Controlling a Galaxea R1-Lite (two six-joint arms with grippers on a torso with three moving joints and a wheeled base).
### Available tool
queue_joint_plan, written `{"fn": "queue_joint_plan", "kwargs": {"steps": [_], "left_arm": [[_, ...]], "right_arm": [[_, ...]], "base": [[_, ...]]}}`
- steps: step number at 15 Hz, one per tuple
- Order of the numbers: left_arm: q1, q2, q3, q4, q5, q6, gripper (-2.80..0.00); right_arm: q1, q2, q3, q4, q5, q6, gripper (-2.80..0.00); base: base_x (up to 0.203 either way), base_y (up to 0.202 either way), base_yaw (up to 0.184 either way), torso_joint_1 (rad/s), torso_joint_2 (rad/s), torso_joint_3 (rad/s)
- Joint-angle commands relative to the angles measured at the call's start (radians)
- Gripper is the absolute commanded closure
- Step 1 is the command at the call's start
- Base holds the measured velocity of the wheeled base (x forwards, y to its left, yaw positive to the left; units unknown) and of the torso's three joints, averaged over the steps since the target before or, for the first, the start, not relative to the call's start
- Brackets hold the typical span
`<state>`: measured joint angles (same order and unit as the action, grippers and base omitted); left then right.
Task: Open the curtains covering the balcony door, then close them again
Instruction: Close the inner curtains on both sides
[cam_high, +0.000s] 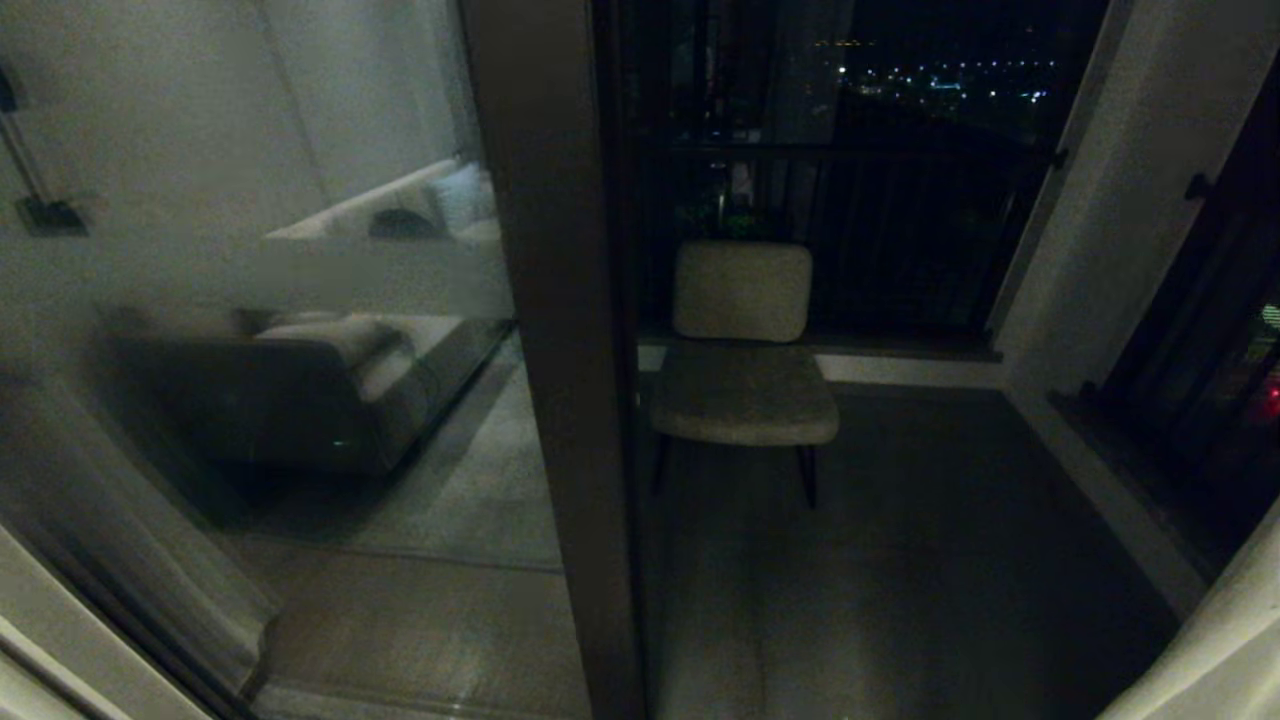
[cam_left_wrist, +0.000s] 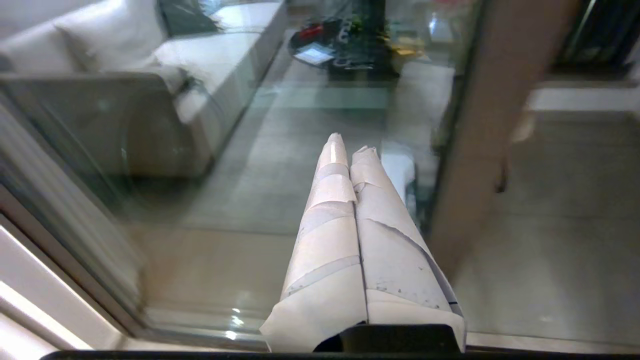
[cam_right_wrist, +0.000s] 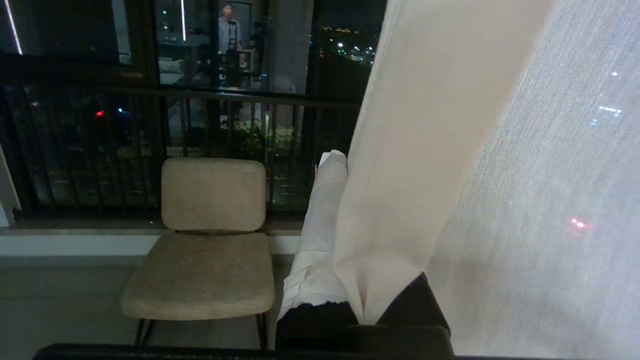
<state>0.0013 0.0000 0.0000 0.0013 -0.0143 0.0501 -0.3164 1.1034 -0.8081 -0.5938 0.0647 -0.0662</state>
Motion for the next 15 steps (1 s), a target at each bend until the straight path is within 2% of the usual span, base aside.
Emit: {"fn": "queue_joint_plan", "kwargs": {"steps": [1, 5, 15], "left_arm": [[0.000, 0.000, 0.000, -0.001, -0.003, 0.017, 0.00], [0.000, 0.000, 0.000, 0.000, -0.001, 0.017, 0.00], [0.000, 0.000, 0.000, 0.000, 0.002, 0.002, 0.00]], "right_arm": [[0.000, -0.007, 0.001, -0.001, 0.001, 0.000, 0.00], [0.000, -0.007, 0.000, -0.001, 0.001, -0.001, 0.00], [0.002, -0.004, -0.003, -0.001, 0.001, -0.004, 0.00]], "base": [[0.126, 0.186, -0.005, 0.007, 0.00, -0.007], [0.007, 0.129, 0.001, -0.007, 0.00, 0.003], [0.000, 0.191, 0.001, 0.002, 0.00, 0.003]]}}
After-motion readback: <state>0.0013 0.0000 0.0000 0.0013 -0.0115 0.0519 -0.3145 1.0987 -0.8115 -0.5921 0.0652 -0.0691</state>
